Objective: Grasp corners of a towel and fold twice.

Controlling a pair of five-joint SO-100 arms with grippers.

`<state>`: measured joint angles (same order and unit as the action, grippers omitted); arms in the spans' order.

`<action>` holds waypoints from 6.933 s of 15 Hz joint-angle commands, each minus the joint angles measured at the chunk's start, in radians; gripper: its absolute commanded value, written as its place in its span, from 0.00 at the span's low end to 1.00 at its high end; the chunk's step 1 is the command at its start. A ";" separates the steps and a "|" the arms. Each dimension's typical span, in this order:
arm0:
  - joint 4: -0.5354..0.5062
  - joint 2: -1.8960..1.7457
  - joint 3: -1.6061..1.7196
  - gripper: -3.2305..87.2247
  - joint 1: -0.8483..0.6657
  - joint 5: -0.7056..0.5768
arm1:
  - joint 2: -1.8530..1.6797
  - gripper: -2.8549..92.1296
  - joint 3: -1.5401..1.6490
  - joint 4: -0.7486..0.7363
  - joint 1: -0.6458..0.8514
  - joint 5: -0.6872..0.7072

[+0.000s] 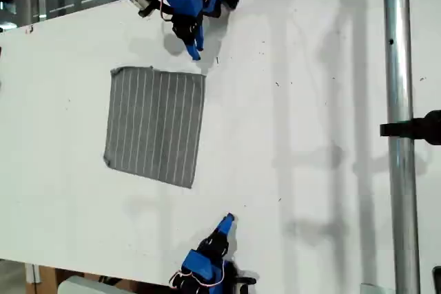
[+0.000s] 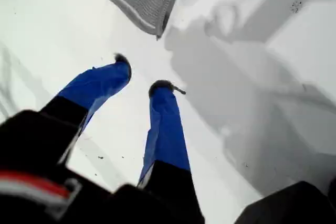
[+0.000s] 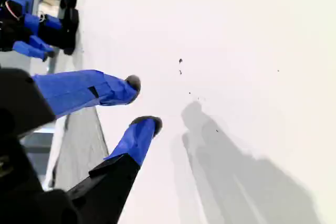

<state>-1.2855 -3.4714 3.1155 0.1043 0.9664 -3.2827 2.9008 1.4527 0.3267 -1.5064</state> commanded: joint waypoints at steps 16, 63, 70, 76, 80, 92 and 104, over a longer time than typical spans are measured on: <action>-0.002 -0.006 0.005 0.00 -0.293 0.408 | 0.091 0.03 -0.169 0.012 -0.038 0.132; -0.003 -0.006 0.005 0.00 -0.273 0.419 | 1.873 0.31 -1.051 -0.278 0.181 1.065; -0.003 -0.006 0.005 0.00 -0.282 0.416 | 1.526 0.35 -1.172 0.083 0.163 1.066; -0.003 -0.006 0.005 0.00 -0.268 0.420 | 1.917 0.35 -1.193 -0.169 0.149 1.071; -0.003 -0.006 0.005 0.00 -0.268 0.420 | 2.000 0.22 -1.192 -0.216 0.158 1.068; 0.023 0.787 -0.747 0.00 -0.253 0.319 | 1.822 0.03 -1.154 -0.199 0.081 0.986; -0.345 2.240 -2.290 0.08 -0.676 -0.641 | 1.744 0.03 -1.111 -0.242 0.041 0.951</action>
<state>-1.4972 -1.3729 1.1827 -0.5507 0.3298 -1.4619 1.7948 1.2226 0.3804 -0.5461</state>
